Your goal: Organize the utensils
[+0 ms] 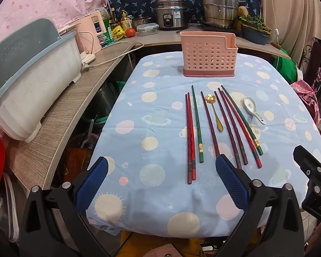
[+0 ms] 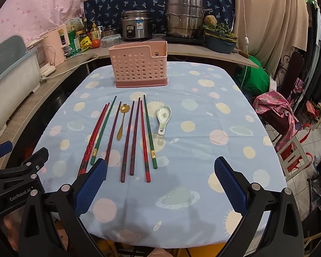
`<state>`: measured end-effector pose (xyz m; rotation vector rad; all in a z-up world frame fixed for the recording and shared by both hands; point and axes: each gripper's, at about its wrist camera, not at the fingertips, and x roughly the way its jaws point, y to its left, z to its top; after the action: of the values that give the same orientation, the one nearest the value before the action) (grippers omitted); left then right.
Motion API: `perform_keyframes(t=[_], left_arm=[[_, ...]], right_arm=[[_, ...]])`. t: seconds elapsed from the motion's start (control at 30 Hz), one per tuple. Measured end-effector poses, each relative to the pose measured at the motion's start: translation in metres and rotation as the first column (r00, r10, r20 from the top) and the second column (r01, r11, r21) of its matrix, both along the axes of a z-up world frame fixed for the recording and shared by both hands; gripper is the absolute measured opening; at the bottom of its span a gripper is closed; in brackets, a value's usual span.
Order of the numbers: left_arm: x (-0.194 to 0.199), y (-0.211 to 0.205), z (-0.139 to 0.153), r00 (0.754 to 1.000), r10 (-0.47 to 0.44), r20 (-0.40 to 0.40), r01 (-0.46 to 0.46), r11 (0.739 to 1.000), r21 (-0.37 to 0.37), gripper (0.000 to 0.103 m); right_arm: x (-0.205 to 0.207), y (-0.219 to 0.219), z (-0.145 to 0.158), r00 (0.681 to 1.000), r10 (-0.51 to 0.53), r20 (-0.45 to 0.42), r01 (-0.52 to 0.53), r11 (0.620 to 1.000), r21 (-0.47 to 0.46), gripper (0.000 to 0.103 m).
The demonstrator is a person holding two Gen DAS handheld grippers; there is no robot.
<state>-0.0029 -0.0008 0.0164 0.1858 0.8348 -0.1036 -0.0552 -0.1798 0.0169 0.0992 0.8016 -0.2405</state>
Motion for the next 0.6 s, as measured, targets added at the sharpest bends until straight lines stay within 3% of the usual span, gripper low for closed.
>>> perform_keyframes(t=[0.6], left_arm=[[0.014,-0.011,-0.008,0.999,-0.018,-0.029,0.018,1.000,0.005,0.096]], right_arm=[[0.009,-0.017,-0.006,0.999,-0.023,-0.026,0.023,1.000,0.011,0.096]])
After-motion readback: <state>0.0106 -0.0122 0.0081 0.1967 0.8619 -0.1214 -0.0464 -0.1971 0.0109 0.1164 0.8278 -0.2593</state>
